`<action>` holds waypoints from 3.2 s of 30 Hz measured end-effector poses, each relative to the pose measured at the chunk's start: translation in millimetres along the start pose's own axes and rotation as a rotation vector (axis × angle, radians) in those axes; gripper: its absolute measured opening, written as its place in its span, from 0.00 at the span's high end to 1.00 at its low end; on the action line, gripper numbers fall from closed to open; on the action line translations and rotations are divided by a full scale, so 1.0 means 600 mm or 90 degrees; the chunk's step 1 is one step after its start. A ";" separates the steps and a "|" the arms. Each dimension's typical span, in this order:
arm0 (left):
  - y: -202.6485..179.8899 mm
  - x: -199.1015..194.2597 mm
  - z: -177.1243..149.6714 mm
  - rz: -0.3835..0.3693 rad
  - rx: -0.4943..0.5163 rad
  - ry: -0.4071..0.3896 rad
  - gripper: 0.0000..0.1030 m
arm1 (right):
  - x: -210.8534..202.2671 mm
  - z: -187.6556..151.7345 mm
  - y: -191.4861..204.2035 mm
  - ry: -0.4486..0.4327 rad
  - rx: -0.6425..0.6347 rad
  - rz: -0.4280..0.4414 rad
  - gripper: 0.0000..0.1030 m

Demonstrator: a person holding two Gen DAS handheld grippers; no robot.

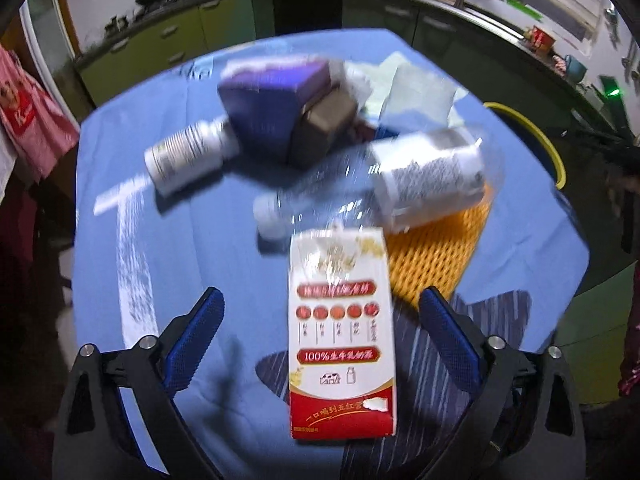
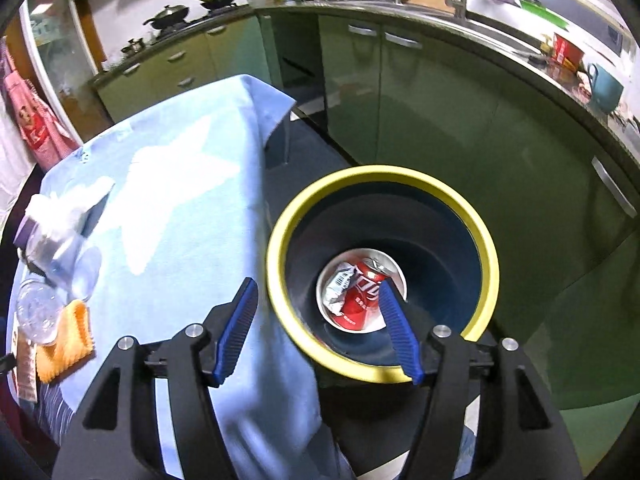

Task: Collect trash
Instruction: 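Grasp the white-and-red milk carton with the left gripper, then carry the milk carton over the bin and release it with the left gripper, then reach the right gripper to the plastic water bottle and grasp it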

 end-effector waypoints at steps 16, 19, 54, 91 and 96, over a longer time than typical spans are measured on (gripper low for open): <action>0.016 0.056 -0.026 -0.024 -0.021 0.044 0.48 | -0.014 -0.001 0.036 -0.010 -0.021 0.009 0.39; 0.021 0.051 -0.029 -0.020 -0.014 0.040 0.48 | -0.016 -0.001 0.038 -0.012 -0.023 0.012 0.39; -0.480 -0.069 0.355 -0.254 0.350 -0.035 0.48 | -0.136 -0.092 -0.126 -0.081 0.100 -0.060 0.39; -0.010 -0.212 0.179 -0.083 -0.010 -0.236 0.11 | -0.077 -0.040 0.181 0.044 -0.270 0.219 0.36; 0.090 -0.209 0.108 -0.062 -0.082 -0.230 0.11 | -0.055 -0.022 0.323 0.082 -0.444 0.321 0.36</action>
Point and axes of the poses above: each gripper's, at about its wrist camera, not at the fingertips, and x roughly the way its jaws point, y to its left, z to its top, the point moved 3 cm from there along x, roughly the way its jaws point, and after that the axes turned 7 degrees about z, right-handed, at the moved point
